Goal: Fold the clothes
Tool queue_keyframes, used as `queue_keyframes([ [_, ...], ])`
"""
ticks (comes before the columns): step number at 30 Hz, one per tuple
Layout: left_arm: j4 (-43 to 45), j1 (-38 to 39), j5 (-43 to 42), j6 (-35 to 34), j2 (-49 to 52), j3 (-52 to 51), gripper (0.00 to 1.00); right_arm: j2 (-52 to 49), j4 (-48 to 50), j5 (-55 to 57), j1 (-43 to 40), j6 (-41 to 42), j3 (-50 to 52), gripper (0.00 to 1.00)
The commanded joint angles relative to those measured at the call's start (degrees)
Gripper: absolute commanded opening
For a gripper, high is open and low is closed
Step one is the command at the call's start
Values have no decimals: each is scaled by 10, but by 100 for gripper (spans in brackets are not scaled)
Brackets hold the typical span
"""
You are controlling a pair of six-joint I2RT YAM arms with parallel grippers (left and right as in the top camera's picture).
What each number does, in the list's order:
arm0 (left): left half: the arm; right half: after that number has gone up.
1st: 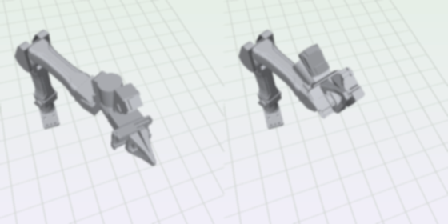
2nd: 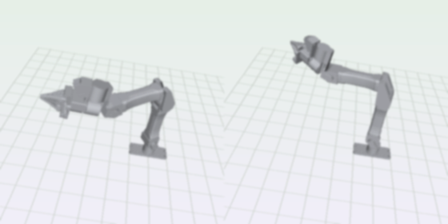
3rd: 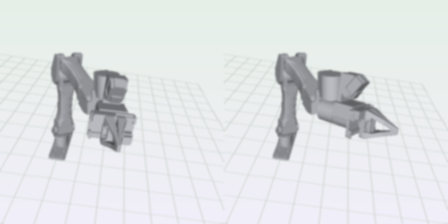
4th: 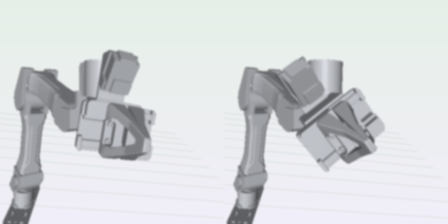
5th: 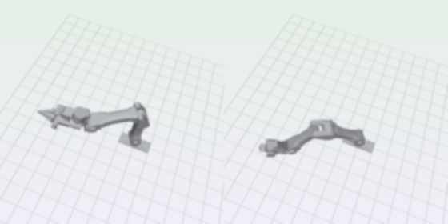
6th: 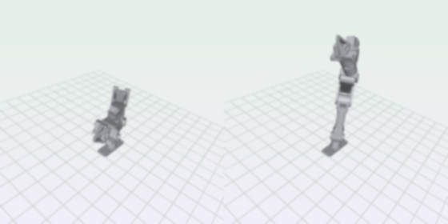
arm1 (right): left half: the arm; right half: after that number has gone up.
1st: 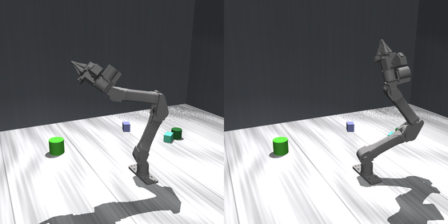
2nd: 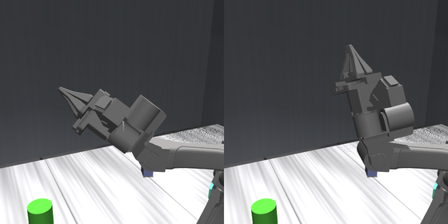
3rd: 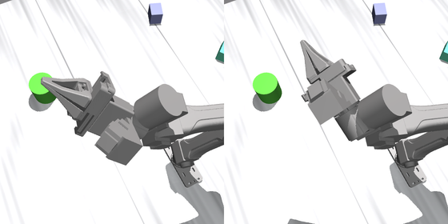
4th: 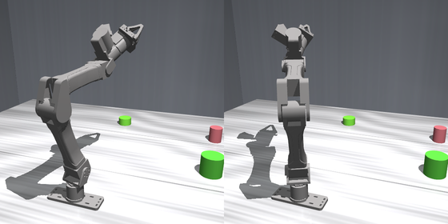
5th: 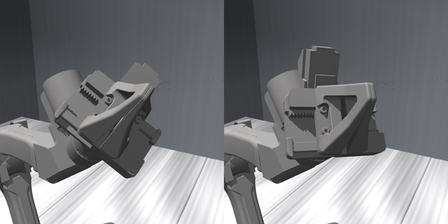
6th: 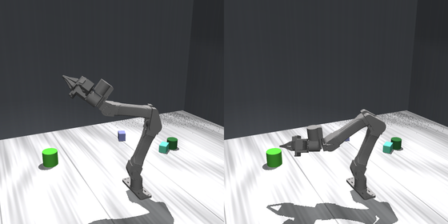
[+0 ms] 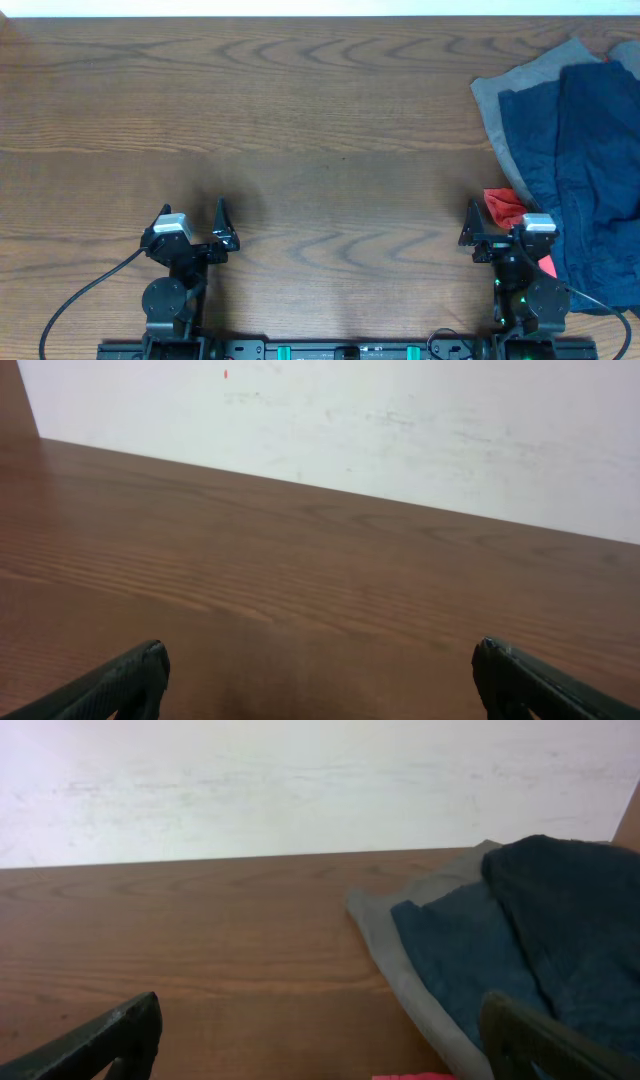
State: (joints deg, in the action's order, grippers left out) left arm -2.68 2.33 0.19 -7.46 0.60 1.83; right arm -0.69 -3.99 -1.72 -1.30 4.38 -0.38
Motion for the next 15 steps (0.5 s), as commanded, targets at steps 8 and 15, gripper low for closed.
queue_keyframes([
  [8, -16, -3, -56, -14, 9, -8, 98, -14, -6, -39, 5, 50, -4, 99],
  [15, -84, -3, -83, -14, 60, 67, 98, -88, -77, -11, 5, 50, -73, 99],
])
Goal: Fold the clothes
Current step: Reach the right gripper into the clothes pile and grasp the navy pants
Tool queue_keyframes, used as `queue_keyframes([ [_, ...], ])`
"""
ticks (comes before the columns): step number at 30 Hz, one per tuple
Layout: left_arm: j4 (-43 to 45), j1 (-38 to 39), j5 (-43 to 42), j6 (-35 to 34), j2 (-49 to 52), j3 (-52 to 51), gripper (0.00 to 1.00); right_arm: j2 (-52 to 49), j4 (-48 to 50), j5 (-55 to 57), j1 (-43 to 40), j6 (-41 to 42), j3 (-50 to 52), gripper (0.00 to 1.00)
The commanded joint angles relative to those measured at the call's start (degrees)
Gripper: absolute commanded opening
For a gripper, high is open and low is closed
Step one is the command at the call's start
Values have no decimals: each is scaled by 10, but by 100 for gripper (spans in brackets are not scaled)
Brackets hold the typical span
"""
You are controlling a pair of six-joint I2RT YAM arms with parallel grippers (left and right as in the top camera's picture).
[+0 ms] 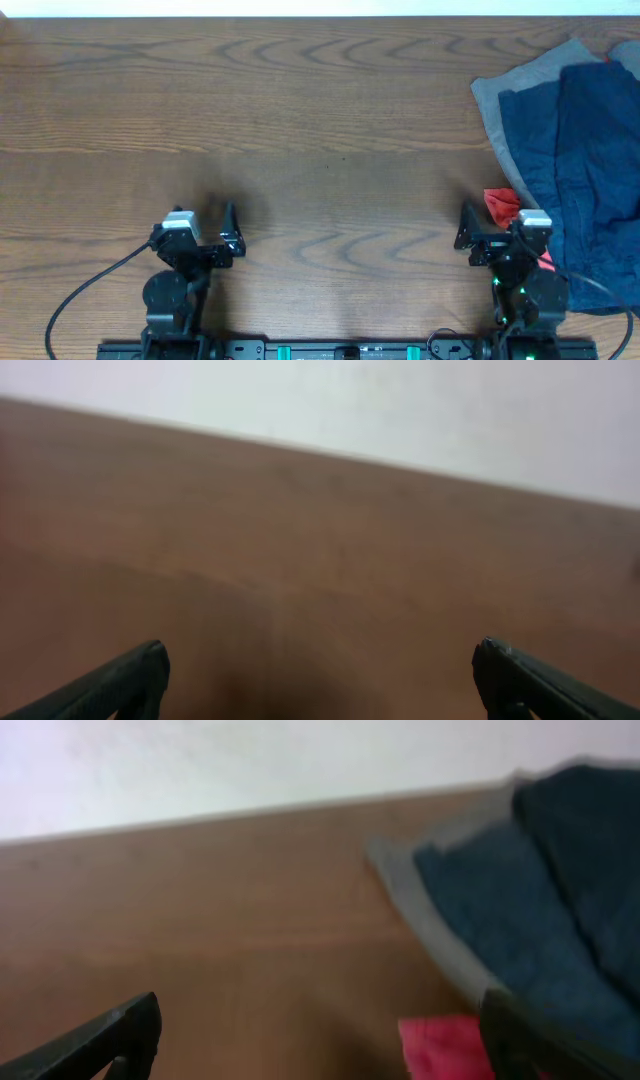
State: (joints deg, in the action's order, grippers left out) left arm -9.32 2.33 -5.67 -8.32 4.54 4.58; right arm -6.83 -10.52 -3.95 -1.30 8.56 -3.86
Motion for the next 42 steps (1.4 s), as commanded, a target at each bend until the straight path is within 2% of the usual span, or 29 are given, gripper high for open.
queue_keyframes([
  [1, -34, -3, -29, -5, 35, 57, 98, -45, -20, 18, 5, 8, -53, 99],
  [12, -205, -3, -29, -5, 248, 289, 98, -304, -173, 96, 0, 8, -257, 99],
  [17, -313, -3, -29, -5, 344, 379, 98, -445, -252, 83, -28, -3, -373, 99],
  [21, -361, -3, -29, -5, 398, 418, 98, -524, -294, 55, -32, -5, -451, 99],
  [25, -369, -3, -29, -5, 421, 418, 98, -560, -268, 158, -34, -2, -463, 99],
  [29, -371, -3, -29, -5, 426, 418, 98, -606, -248, 292, -61, 36, -463, 99],
  [33, -370, -3, -29, -5, 426, 418, 98, -664, -230, 294, -108, 58, -463, 98],
  [38, -370, -3, -29, -5, 426, 418, 98, -744, -227, 292, -151, 62, -463, 85],
  [42, -370, -3, -29, -5, 426, 418, 98, -798, -217, 292, -177, 81, -463, 84],
])
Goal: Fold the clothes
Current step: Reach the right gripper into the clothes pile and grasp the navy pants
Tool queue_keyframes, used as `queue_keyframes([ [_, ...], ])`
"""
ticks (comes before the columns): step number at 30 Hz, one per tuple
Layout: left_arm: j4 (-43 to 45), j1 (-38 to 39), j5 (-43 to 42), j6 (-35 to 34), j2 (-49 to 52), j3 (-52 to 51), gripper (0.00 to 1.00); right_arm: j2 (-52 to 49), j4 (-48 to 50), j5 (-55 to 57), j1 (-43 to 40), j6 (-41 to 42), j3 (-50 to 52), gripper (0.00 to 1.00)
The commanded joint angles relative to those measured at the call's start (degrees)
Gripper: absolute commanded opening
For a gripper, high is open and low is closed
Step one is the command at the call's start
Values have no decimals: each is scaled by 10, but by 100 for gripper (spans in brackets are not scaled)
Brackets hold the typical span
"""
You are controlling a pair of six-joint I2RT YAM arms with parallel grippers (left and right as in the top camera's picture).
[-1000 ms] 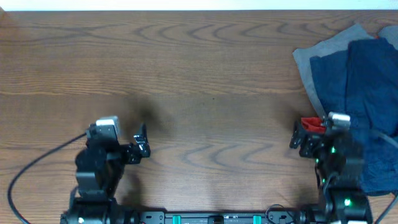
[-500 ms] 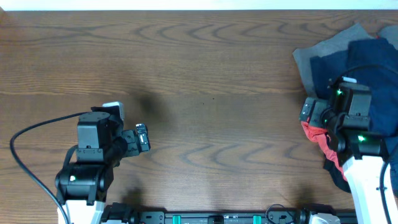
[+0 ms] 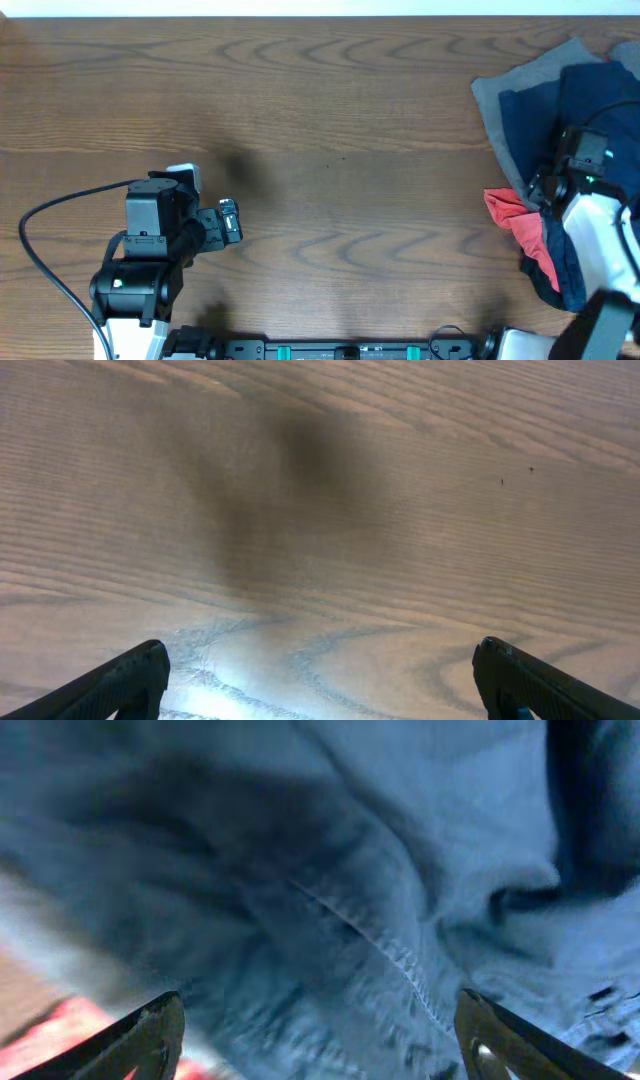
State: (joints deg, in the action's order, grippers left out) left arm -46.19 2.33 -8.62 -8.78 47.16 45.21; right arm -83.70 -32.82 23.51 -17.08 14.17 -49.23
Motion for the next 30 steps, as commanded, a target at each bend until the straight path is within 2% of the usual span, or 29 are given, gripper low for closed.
queue_keyframes([
  [1, -1, -3, 0, -1, 0, 12, 98, -40, 7, 17, -24, 28, -9, 84],
  [10, -1, -3, 0, -1, 0, 12, 98, -81, 20, 16, -48, 47, -9, 78],
  [16, -1, -3, 0, -1, 0, 12, 98, -69, 37, 15, -47, 47, -15, 81],
  [23, -1, -3, 0, -1, 0, 12, 98, -55, 37, 17, -48, 47, -21, 79],
  [28, -1, -3, 0, -1, 0, 12, 98, -55, 37, 29, -48, 47, -21, 71],
  [30, -1, -3, 0, -1, 0, 12, 98, -55, 35, 29, -48, 47, -20, 61],
])
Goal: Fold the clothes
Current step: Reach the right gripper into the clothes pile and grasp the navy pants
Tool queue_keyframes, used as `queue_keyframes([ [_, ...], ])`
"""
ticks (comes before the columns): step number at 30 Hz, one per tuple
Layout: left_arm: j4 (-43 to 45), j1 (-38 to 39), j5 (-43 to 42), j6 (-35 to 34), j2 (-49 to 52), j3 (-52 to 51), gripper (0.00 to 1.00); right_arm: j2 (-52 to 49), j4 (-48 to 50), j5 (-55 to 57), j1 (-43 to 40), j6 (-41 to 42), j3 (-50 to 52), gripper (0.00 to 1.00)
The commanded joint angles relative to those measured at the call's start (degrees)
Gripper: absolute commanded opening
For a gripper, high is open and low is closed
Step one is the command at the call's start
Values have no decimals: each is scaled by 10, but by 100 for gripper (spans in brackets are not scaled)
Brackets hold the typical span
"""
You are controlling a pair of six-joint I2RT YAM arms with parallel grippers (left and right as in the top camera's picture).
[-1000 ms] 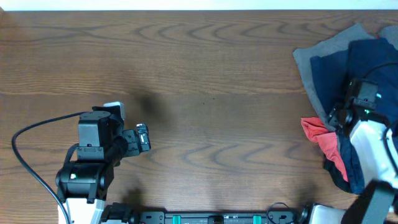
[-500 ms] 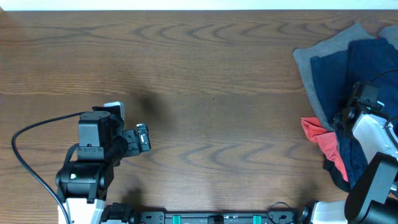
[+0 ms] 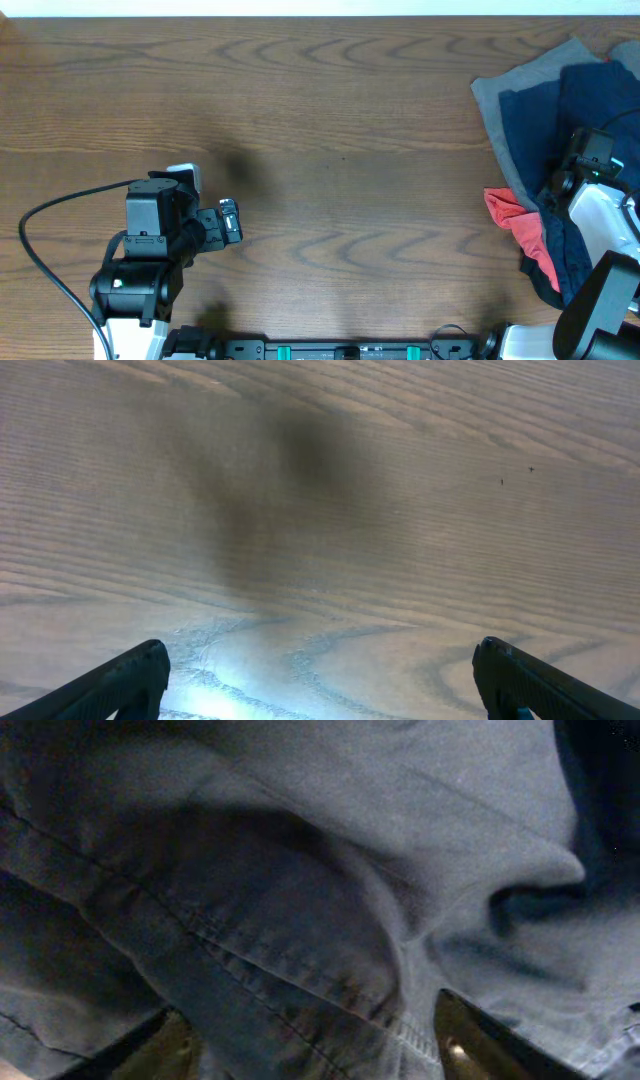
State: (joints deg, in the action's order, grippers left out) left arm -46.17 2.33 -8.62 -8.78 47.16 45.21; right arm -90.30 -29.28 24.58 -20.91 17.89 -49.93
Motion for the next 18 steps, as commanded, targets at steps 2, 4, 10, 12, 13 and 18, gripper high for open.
queue_keyframes([
  [2, -1, -3, 0, -1, 0, 12, 98, 11, -1, 18, -9, 10, -13, 57],
  [4, -1, -3, 0, -1, 0, 12, 98, 11, -3, 18, -9, 10, -13, 49],
  [10, -1, -3, 0, -1, 0, 12, 98, 10, -9, 9, -9, 10, -9, 32],
  [12, -1, -3, 1, -1, 0, 12, 98, 11, -9, -8, -9, 9, -9, 23],
  [13, -1, -3, 0, -1, 0, 12, 98, 11, -9, -15, -9, 9, -10, 16],
  [18, -1, -3, 0, -1, 0, 12, 98, 33, -33, -74, -8, -24, -42, 1],
])
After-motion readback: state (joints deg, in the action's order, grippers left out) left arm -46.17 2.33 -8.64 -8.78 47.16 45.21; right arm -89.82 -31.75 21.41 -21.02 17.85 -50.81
